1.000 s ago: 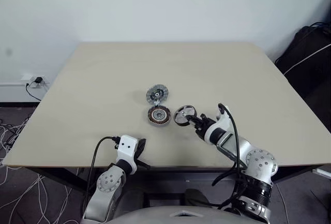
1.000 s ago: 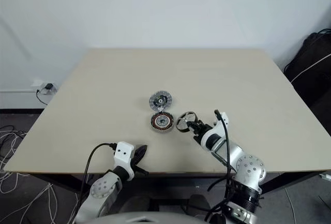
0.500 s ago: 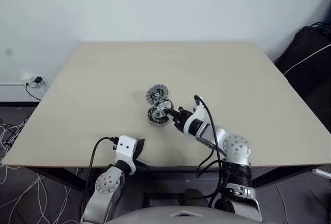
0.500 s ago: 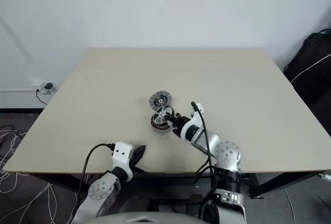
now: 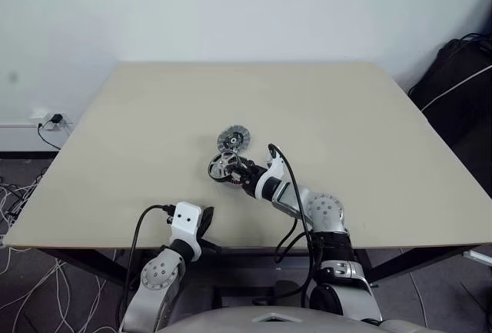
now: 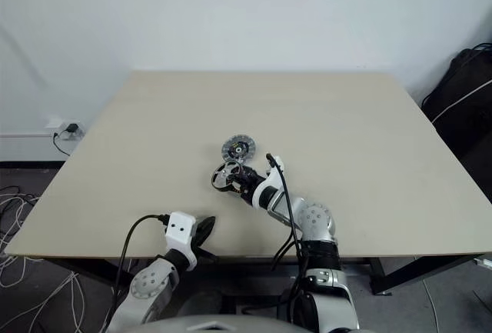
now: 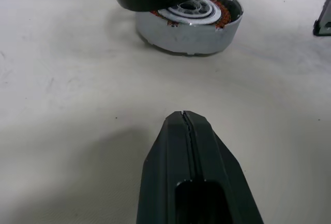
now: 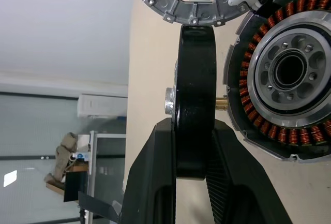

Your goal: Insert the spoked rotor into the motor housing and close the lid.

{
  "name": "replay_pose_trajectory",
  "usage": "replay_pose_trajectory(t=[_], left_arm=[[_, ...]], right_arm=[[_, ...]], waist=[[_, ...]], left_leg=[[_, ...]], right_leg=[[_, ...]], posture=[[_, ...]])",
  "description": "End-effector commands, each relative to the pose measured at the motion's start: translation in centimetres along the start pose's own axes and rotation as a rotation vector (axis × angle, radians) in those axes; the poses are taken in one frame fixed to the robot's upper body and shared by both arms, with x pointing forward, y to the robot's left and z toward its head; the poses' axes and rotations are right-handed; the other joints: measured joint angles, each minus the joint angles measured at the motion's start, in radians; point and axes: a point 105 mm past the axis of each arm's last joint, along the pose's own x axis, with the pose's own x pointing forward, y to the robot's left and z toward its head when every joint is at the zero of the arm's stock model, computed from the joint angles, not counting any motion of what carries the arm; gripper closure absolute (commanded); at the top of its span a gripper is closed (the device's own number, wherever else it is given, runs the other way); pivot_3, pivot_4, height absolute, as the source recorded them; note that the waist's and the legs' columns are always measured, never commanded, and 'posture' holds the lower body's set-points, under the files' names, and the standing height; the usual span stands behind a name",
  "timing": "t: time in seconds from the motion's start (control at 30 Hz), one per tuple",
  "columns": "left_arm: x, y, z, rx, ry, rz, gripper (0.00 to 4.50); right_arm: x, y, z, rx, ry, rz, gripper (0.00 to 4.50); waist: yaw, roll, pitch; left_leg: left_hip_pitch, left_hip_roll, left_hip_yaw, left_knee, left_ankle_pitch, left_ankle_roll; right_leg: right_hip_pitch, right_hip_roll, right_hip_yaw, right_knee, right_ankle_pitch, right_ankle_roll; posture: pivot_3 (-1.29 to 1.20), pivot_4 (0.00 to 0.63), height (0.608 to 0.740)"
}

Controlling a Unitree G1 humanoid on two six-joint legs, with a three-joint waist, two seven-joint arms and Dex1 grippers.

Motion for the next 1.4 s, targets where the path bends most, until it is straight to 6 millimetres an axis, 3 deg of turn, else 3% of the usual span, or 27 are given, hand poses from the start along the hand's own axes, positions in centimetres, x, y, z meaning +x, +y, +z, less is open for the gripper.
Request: replay_pose_trajectory(t=[0.03,1.4], left_arm=[[-0.1,-0.1,1.5,0.017,-0.052,0.0,4.5],[0.4,0.2,1.0,0.018,-0.05,-0.008,4.5]], right_arm=[[0.8,2.3,-0.2,0.014,-0.013,0.089,4.05],[0.6,0.4,2.2,0.03,-0.109,0.038,4.05]], waist=[[0.0,0.0,0.0],[0.0,0.0,0.0]], left_leg=[[0.0,0.0,0.0,0.0,0.0,0.0],[0.0,0.0,0.0,0.0,0.0,0.0]], right_leg=[[0.0,0.0,0.0,0.0,0.0,0.0],[0.0,-0.001,0.0,0.001,0.0,0.0]], posture=[[0.0,0.0,0.74],[0.0,0.0,0.74]])
